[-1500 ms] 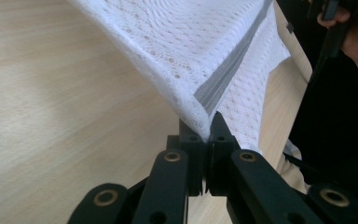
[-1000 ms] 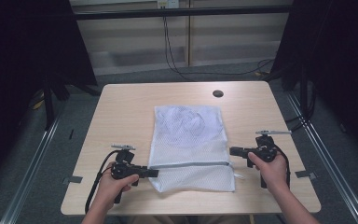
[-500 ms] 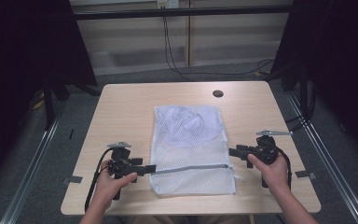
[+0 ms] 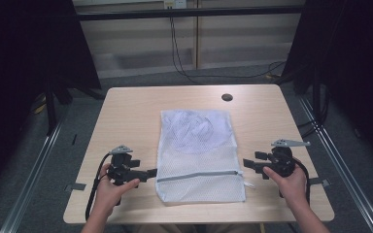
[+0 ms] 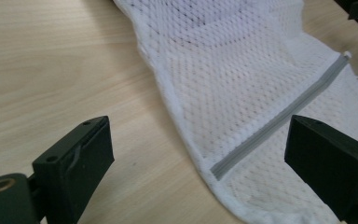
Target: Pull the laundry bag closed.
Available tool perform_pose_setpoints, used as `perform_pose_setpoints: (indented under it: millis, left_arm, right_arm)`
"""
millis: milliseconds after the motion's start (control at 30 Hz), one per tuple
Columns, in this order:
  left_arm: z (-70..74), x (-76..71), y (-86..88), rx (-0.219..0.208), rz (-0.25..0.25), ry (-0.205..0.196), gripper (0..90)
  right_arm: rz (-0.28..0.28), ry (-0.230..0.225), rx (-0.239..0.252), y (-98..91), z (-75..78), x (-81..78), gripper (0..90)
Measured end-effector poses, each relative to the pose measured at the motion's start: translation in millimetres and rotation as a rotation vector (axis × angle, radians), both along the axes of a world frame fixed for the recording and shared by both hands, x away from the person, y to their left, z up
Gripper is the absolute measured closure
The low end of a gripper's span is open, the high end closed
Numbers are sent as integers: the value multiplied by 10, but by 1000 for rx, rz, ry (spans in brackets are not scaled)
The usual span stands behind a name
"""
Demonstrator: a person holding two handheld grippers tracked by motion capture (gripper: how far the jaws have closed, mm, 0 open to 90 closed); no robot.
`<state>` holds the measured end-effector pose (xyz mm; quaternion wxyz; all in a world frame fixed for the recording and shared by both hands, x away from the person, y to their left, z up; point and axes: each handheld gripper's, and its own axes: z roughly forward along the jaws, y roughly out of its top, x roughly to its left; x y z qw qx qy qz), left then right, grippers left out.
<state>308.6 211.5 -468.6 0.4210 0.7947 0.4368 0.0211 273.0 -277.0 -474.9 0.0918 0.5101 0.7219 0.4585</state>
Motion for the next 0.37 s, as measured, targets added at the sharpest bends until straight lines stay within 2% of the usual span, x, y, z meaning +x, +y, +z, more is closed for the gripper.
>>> perform_pose_setpoints:
  millis: [100, 167, 267, 300, 367]
  left_arm:
    - [-3, 1, 29, 21, 10, -18, 75]
    - [-13, 10, 52, 36, 21, -22, 66]
    - [-35, 20, 70, 63, 30, -27, 62]
    - [-46, 25, 73, 75, 38, -26, 62]
    - [-70, 44, 91, 110, 40, -29, 57]
  right_arm:
    - [-2, 0, -12, -39, -18, -20, 241]
    - [-3, -18, -18, -70, -15, -33, 237]
    - [-7, -11, -39, -95, -28, -39, 207]
    - [-2, -13, -48, -101, -45, -32, 199]
    - [-2, -5, -98, -112, -85, -15, 181]
